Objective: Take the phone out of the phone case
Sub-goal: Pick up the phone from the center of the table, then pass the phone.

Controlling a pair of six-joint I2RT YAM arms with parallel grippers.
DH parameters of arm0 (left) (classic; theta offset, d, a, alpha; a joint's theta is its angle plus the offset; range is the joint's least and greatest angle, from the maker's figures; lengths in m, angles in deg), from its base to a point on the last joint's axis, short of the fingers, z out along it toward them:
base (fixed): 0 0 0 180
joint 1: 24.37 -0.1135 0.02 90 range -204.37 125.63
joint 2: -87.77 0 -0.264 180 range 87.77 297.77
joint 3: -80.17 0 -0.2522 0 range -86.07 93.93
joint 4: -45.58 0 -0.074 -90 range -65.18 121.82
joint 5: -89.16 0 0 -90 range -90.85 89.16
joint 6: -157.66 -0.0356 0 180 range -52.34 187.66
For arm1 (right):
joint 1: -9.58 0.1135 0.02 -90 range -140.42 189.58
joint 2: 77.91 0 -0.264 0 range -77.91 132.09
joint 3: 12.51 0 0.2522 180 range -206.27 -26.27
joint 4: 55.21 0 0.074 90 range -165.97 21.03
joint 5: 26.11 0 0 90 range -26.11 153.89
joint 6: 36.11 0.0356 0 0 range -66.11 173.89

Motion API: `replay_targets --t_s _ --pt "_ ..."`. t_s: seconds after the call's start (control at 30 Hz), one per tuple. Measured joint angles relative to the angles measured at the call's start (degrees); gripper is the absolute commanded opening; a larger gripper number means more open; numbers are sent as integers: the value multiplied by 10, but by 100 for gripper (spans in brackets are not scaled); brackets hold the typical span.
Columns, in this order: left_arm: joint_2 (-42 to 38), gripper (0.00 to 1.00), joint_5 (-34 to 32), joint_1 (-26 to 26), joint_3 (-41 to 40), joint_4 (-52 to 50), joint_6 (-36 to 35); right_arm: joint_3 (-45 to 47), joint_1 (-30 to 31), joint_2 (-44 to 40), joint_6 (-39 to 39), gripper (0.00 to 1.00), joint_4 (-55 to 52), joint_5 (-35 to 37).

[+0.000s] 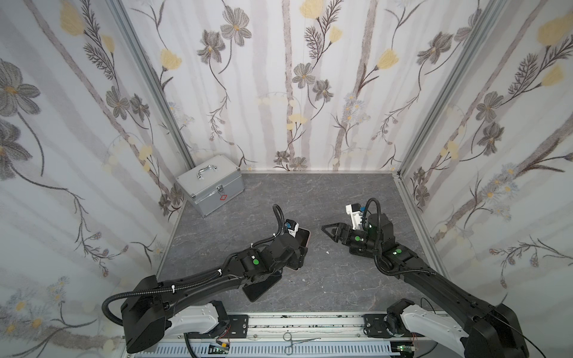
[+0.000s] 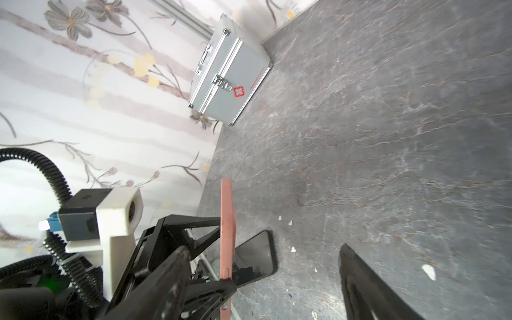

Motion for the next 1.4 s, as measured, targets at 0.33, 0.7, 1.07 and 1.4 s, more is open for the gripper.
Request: replay_targets --t_s 0.33,0.7,1.07,1.4 --pt "-4 50 22 0 -1 13 -14 -62 39 61 -26 64 -23 -58" --pt "-5 47 24 0 -5 21 -29 -152 54 141 -85 49 -127 -77" --pt "-9 45 26 0 -5 21 -31 -165 75 191 -82 34 -129 -101" --pt "-21 45 26 1 -11 22 -31 -169 81 196 -67 14 -111 -108"
